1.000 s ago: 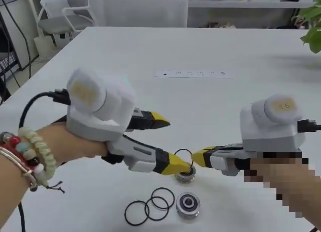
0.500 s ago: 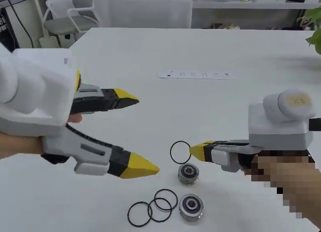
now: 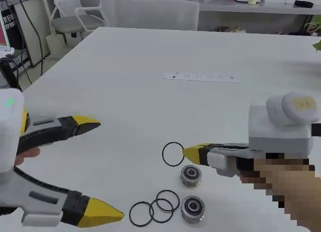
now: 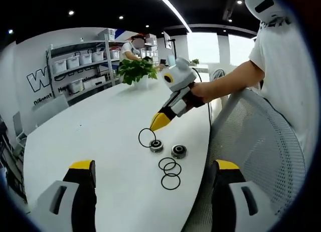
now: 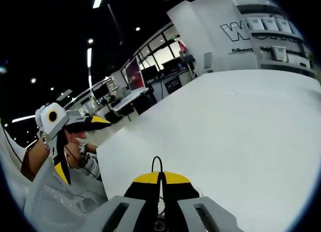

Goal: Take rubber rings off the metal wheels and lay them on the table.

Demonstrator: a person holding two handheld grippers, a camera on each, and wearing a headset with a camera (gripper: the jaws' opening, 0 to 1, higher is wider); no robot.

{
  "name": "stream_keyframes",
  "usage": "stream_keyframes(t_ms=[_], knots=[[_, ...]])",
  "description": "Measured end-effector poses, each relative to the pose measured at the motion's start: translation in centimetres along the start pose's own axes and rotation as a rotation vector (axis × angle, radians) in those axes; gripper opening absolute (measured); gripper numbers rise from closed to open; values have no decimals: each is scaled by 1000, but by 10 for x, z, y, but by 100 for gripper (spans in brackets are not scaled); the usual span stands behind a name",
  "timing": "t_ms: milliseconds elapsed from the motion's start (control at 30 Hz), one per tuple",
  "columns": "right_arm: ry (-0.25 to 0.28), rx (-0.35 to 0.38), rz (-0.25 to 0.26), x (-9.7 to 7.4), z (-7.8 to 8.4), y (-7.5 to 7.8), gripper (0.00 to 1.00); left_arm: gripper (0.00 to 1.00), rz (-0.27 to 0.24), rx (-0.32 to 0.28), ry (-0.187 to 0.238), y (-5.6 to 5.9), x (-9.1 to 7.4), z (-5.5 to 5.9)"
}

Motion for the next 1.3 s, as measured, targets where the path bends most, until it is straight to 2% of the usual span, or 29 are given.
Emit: stream_keyframes(t_ms=[133, 333, 533, 600, 700, 767, 1000, 1167, 1300], knots=[[-2, -7, -14, 2, 1, -4, 0, 99, -33, -57, 15, 6, -2, 12], [-16, -19, -62, 7, 6, -16, 0, 99, -36, -99, 15, 16, 2, 23], [-67, -24, -110, 17, 18, -27, 0, 99, -29, -141, 32, 24, 13, 28], [-88, -32, -119, 21, 23, -31, 0, 99, -9, -147, 24, 27, 16, 29], [-106, -39, -127, 25, 29, -34, 0, 99, -11, -136, 10, 26, 15, 30], [-123, -32, -135, 29, 32, -35, 0, 99, -16, -145, 20, 26, 15, 30], [-161, -20, -124, 37, 42, -34, 0, 99, -15, -174, 34, 26, 15, 32], [-189, -45, -92, 41, 48, -31, 0, 99, -15, -179, 33, 26, 15, 33], [-192, -59, -69, 42, 49, -28, 0, 98, -16, -184, 36, 25, 15, 34]])
Point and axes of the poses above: the centre of the closed fingertips' face, and the gripper's own axes: x roughly forward along the fingers, y roughly to its right, z roughly out of its underside, the point moved 10 cm from there along -x, roughly backward along the fingers, and after that the axes turned 12 degrees about z, right-handed, at the moved point
